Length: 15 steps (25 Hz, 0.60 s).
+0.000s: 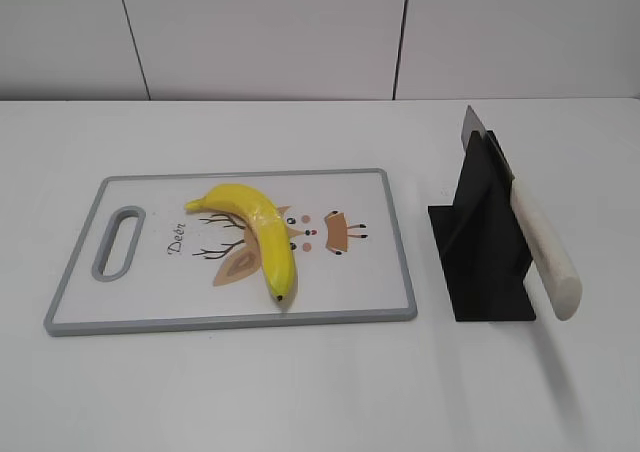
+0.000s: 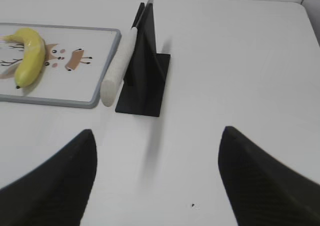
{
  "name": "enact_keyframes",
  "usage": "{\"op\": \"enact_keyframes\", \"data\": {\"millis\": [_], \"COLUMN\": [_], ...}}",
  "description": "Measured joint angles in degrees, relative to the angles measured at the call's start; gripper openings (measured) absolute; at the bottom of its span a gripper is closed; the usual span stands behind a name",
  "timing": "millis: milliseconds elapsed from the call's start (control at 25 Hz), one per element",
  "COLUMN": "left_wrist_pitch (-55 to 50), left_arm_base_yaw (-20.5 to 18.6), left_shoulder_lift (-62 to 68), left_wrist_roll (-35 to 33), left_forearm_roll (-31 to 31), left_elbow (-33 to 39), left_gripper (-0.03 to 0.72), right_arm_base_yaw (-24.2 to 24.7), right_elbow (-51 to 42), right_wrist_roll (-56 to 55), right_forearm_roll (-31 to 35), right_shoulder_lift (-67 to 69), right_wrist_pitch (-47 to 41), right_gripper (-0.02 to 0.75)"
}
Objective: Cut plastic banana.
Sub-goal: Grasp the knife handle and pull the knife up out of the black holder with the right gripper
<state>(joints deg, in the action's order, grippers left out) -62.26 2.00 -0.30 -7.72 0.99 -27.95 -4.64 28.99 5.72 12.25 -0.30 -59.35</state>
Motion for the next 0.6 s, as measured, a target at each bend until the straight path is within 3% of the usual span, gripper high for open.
{"op": "enact_keyframes", "data": {"millis": [600], "left_wrist_pitch": [0.00], "left_arm_base_yaw": [0.00], "left_shoulder_lift": [0.00], "left_wrist_roll": [0.00], "left_forearm_roll": [0.00], "left_elbow": [0.00], "left_gripper": [0.592], "right_arm_base_yaw": [0.00], "right_elbow": [0.00], "right_wrist_roll": [0.14], "right_forearm_roll": [2.91], "right_shoulder_lift": [0.13], "right_wrist_pitch": [0.27], "right_gripper": [0.580]}}
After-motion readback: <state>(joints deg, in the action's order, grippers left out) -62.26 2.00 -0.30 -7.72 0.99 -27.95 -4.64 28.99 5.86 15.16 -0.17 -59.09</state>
